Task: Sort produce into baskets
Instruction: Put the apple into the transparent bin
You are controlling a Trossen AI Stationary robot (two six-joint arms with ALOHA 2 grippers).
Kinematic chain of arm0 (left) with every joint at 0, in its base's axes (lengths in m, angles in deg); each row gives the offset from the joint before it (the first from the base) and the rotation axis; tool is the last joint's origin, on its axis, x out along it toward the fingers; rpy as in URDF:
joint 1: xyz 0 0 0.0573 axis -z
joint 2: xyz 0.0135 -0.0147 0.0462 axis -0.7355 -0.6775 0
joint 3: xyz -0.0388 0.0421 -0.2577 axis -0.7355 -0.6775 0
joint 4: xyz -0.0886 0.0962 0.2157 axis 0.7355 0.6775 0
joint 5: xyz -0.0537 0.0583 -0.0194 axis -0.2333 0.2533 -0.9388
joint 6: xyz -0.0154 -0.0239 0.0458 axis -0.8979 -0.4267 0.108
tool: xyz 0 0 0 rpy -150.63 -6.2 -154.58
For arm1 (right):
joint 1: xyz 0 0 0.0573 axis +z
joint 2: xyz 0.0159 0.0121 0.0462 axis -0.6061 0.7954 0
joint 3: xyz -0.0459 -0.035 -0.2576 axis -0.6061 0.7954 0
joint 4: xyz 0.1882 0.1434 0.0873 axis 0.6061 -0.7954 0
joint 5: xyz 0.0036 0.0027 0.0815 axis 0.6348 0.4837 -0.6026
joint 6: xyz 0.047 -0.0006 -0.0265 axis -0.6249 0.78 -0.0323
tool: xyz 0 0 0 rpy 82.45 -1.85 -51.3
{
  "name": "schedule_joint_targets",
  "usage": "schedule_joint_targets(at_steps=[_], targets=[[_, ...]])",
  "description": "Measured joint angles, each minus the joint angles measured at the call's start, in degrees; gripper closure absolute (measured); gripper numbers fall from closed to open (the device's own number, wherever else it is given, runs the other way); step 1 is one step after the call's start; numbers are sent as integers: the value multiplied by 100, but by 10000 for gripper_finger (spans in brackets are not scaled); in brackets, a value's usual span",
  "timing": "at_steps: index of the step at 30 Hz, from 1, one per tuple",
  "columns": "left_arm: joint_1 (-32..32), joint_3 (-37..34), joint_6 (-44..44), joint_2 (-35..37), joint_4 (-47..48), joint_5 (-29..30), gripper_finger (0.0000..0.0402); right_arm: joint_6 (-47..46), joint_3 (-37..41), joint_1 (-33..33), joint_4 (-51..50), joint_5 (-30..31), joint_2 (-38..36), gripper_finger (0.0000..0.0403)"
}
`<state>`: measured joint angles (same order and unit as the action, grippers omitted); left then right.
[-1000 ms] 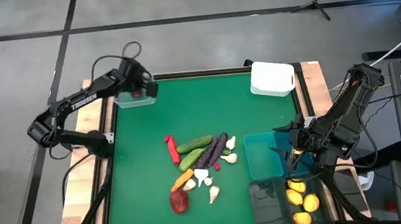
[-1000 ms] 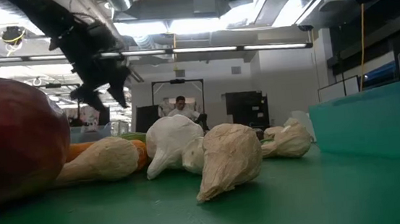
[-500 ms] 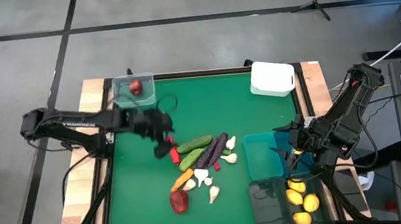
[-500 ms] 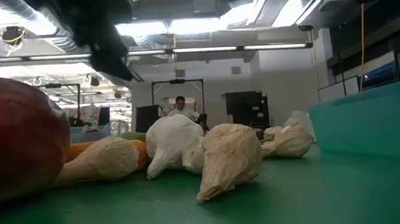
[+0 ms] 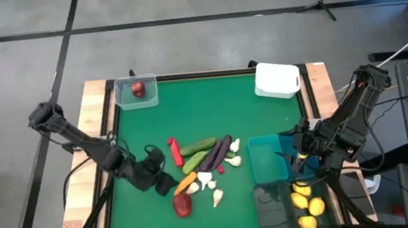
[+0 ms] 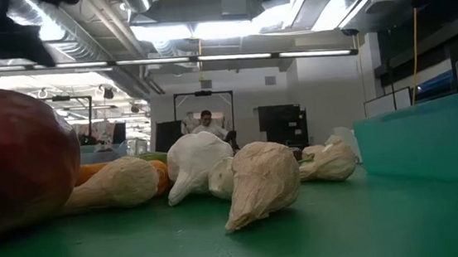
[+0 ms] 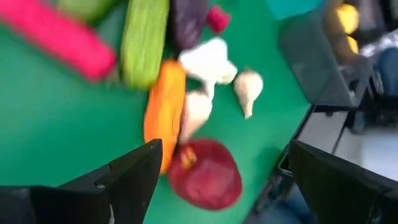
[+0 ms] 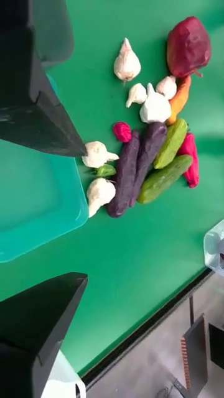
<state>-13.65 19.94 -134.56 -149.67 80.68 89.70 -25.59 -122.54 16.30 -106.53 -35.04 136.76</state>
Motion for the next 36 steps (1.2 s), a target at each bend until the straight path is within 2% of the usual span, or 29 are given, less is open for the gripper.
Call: schedule_joint_targets(at_steps=[3,9,14,21,24,30,36], targets=[[178,216,-1008,-411,109,-302,61,5,0,-1,0,-132,0,84],[270,904,-1934,-1423,418,-1013,61,9,0,-2,0,-138,0,84],[265,1758,-2673,-2182,1137,-1000,61,168,0,-2,-2,-169,0,84],[237,2681,-3473,-3051,1913,-830,61,429,0,0,-9,-614,0,84],[275,2861,-3749,-3281,2065,-1026,61,455,0,0,-11,-831,0,84],[396,2943,-4648,-3429,2179,-847,61,473,0,0,-10,-1076,0,84],[249,2944,-4557,-3783,1641,-940,61,553,0,5,-6,-1187,21,84]])
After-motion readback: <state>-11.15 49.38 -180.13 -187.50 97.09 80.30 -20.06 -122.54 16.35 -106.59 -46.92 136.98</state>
